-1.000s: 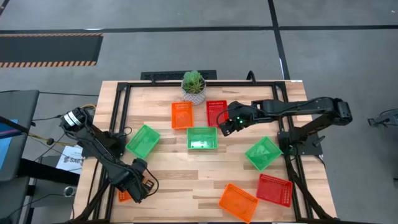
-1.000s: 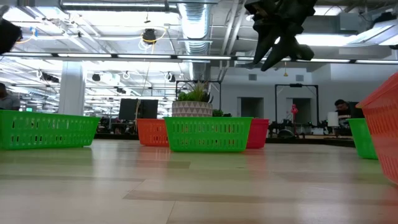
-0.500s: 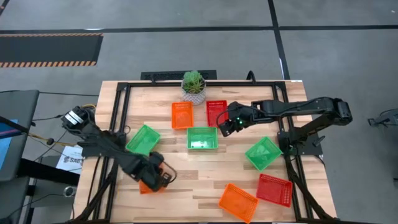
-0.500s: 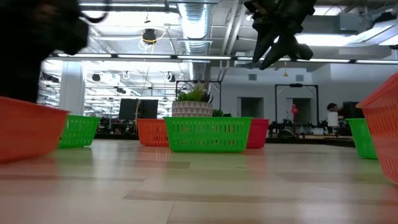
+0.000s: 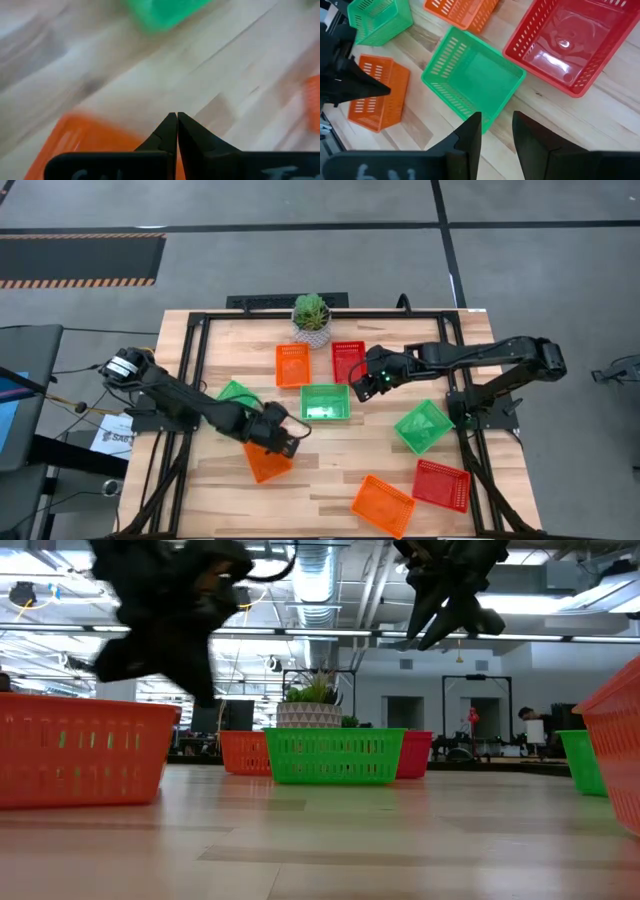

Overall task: Stack baskets by color
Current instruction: Stack the bottom left orange bin on the top orange bin

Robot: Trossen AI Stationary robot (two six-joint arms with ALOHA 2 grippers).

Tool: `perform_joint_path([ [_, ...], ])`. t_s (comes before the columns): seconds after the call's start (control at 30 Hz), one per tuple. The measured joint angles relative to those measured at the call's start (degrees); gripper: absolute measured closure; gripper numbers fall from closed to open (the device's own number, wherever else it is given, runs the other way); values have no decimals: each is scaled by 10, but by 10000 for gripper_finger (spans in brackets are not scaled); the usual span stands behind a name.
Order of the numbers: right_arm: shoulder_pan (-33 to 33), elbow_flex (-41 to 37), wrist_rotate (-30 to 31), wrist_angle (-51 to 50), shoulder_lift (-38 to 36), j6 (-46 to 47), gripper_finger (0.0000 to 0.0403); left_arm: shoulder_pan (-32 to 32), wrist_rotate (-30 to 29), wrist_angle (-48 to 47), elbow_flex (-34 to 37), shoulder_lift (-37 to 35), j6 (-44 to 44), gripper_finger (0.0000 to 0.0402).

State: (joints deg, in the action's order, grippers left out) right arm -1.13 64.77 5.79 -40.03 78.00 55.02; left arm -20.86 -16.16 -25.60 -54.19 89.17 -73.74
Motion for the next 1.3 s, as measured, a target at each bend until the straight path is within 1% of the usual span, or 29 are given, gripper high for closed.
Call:
perform_joint_path([
  [0.07,3,0,0,0,0,0,273,14,9,43,0,0,34,402],
  [0.13,5,0,0,0,0,0,273,20,31,48,-12,-3,61,402],
  [0.2,9,0,0,0,0,1,273,19,48,5,-39,-9,67,401],
  [0.3,11,0,2,0,0,1,273,5,47,-116,-84,-14,66,401],
  [0.37,11,0,2,-1,0,0,275,-3,42,-183,-101,-14,48,402],
  [0.47,11,0,2,0,0,0,276,-16,35,-230,-101,-11,6,401],
  [0.63,11,0,4,0,0,0,275,-32,22,-240,-78,-3,-53,401],
  [0.7,11,0,4,0,0,0,276,-37,20,-240,-64,5,-62,401],
  [0.87,11,0,4,0,0,3,275,-41,33,-215,-50,46,-53,401],
  [1.0,11,0,3,0,0,5,276,-39,33,-173,-50,74,-39,401],
  [1.13,11,0,3,0,0,5,275,-29,54,-94,-50,111,-7,401],
  [1.3,13,0,3,0,0,9,276,-8,93,38,-53,140,42,401],
])
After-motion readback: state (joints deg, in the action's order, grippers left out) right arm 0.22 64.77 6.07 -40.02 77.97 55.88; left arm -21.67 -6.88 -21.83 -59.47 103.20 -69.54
